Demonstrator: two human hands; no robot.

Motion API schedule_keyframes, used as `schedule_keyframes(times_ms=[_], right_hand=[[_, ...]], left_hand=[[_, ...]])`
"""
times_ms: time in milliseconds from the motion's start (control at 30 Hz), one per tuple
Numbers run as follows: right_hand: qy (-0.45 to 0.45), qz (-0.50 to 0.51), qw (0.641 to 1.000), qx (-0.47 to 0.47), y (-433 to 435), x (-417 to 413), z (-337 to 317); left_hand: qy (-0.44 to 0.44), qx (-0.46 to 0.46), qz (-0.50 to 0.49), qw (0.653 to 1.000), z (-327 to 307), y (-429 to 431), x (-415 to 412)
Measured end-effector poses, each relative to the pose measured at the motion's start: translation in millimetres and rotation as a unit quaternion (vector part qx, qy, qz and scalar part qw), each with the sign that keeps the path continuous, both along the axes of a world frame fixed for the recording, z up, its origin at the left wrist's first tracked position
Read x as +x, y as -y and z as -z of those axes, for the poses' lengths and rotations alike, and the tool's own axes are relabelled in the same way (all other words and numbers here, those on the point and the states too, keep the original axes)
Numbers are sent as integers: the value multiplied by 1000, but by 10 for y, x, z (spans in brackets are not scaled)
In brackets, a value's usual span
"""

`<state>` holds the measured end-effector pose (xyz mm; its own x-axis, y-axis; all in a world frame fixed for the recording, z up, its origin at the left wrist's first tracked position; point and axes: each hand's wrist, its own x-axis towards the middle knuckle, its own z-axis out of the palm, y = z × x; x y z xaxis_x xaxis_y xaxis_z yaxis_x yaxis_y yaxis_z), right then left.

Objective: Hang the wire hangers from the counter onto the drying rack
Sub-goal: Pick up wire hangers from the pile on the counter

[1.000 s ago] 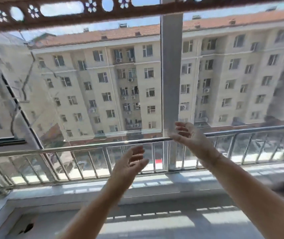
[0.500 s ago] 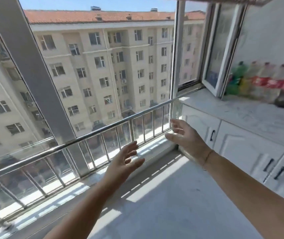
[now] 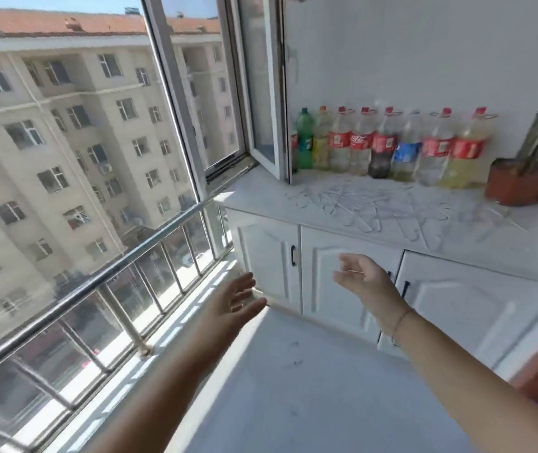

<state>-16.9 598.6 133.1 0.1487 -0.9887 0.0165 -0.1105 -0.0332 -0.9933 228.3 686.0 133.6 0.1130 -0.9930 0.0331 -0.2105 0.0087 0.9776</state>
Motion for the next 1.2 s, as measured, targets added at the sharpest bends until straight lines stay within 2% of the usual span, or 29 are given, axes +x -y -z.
schedule_keyframes(times_ms=[267,467,900,1100,1200], right_hand=[[-6,109,993,37,940,-541,64],[0,145,987,62,1714,-930,228],[78,82,982,148,4299,-1568,447],[156,53,959,230,5312,-1561,643],[164,48,953,252,5724,-1502,748]], left_hand=[[-16,56,82,995,138,1501,-390],[-8,93,115,989,348,2468,-801],[-3,104,29,994,513,4695,-1696],[1,153,-4,988,634,5329,-1840],[-3,161,-15,987,768,5729,-1781]])
